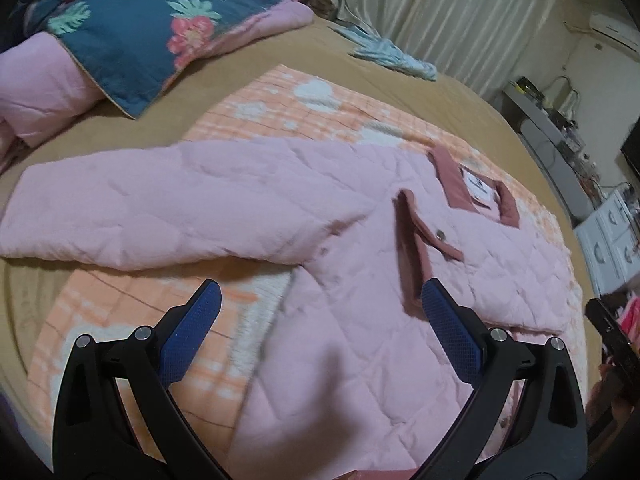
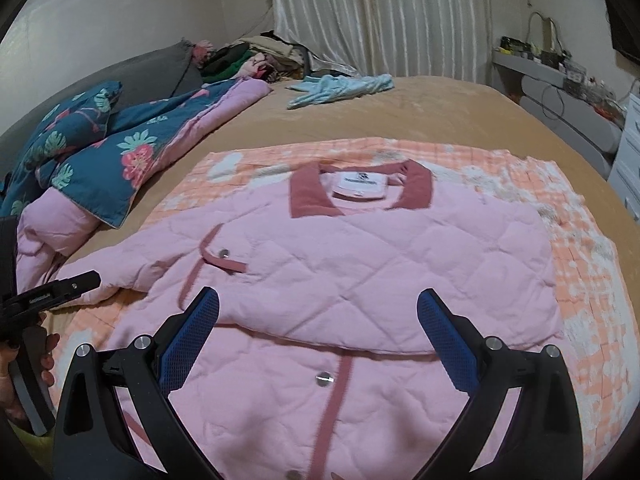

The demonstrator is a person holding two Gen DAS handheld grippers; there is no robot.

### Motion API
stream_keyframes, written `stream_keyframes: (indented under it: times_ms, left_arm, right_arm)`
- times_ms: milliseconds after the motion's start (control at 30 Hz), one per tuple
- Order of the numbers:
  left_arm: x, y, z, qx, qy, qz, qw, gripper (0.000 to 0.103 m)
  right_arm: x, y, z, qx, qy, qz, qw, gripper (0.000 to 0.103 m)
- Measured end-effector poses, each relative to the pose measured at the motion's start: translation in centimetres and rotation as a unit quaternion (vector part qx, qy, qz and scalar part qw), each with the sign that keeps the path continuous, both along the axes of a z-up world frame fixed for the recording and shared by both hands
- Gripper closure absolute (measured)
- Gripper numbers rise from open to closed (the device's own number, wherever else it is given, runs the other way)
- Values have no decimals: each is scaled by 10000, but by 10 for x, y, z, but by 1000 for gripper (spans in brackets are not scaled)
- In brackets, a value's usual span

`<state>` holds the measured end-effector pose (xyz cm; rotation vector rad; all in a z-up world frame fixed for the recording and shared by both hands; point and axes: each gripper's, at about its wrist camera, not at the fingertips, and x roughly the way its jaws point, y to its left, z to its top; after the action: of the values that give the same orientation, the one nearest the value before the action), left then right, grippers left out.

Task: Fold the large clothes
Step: 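Move the left tool across the jacket toward the other sleeve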

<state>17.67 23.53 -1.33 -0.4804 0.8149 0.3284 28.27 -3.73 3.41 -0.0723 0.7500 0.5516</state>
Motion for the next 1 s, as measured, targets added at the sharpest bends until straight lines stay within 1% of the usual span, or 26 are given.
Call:
stream_keyframes:
  times_ms: [200, 433, 667, 733, 867, 1000]
  left_arm:
    - [-10, 21, 7, -3, -90, 310, 9995, 9]
    - [-22, 45, 14, 106, -137, 685, 9975, 9]
    - [-31, 69, 10, -11, -92, 1038, 9946, 9]
    - [-32, 72, 9, -99, -96, 1052, 9944, 9]
    - [-35, 78, 9, -25, -81, 1144, 9934, 9]
    - [-42, 94, 7, -152, -92, 1361, 9905, 9]
  right_arm:
    - [-6, 23, 14, 9, -114, 163, 9998, 4]
    - [-16, 54, 28, -16, -226, 397, 9990, 4]
    - [-25, 87, 37, -122, -292, 683, 9972, 4]
    - [-29, 97, 39, -143, -314, 778, 9964, 4]
    - [-35, 117, 38, -176, -298, 944, 9949, 4]
    - [-38, 141, 38, -246, -298, 1146, 9927, 4]
